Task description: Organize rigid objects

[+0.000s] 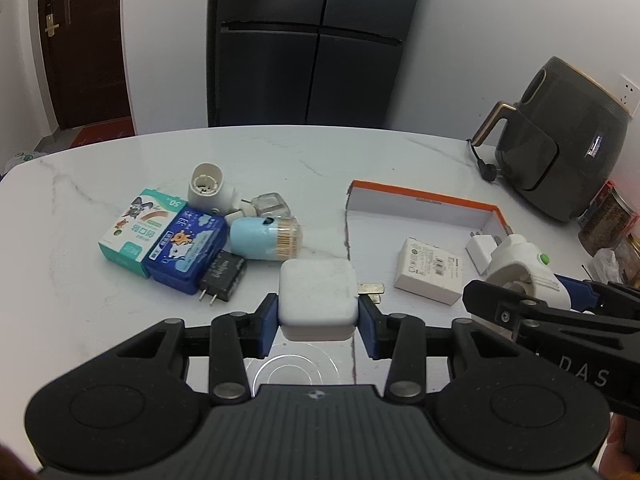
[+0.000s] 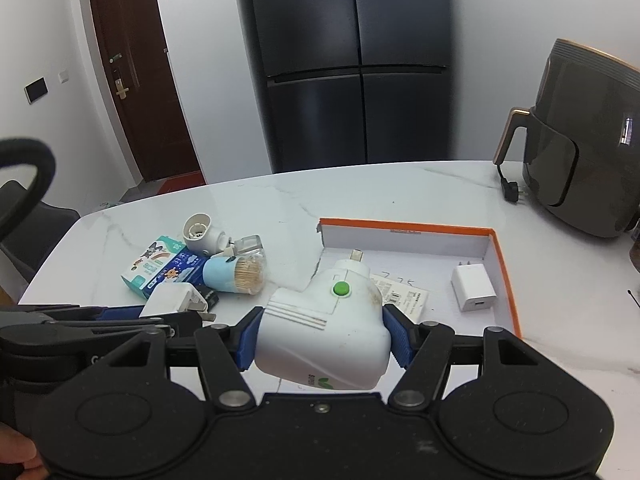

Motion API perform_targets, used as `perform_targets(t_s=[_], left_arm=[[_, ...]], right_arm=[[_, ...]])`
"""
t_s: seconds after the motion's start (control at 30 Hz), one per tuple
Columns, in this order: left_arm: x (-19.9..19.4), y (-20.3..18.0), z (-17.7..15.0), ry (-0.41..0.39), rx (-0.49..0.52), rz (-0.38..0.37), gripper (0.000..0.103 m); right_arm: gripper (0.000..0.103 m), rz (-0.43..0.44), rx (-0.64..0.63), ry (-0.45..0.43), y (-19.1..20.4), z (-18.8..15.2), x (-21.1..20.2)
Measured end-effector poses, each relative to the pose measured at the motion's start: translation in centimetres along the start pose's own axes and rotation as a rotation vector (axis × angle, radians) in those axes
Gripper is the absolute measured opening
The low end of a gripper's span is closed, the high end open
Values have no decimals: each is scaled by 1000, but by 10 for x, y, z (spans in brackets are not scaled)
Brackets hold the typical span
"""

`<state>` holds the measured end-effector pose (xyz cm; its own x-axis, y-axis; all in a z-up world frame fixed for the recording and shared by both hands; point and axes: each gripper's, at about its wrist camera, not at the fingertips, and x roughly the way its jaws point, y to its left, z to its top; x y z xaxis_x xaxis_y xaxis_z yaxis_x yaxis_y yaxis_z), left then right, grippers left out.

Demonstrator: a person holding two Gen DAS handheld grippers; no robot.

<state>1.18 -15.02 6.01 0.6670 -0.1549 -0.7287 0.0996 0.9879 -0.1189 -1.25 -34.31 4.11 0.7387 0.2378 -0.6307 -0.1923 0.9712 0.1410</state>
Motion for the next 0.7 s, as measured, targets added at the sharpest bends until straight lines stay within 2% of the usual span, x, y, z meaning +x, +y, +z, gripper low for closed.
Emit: perform_targets(t_s=[0.7], left_arm=[[3, -36, 3, 7, 39, -31, 42]], right_arm=[[76, -35, 54, -25, -33, -2, -15]])
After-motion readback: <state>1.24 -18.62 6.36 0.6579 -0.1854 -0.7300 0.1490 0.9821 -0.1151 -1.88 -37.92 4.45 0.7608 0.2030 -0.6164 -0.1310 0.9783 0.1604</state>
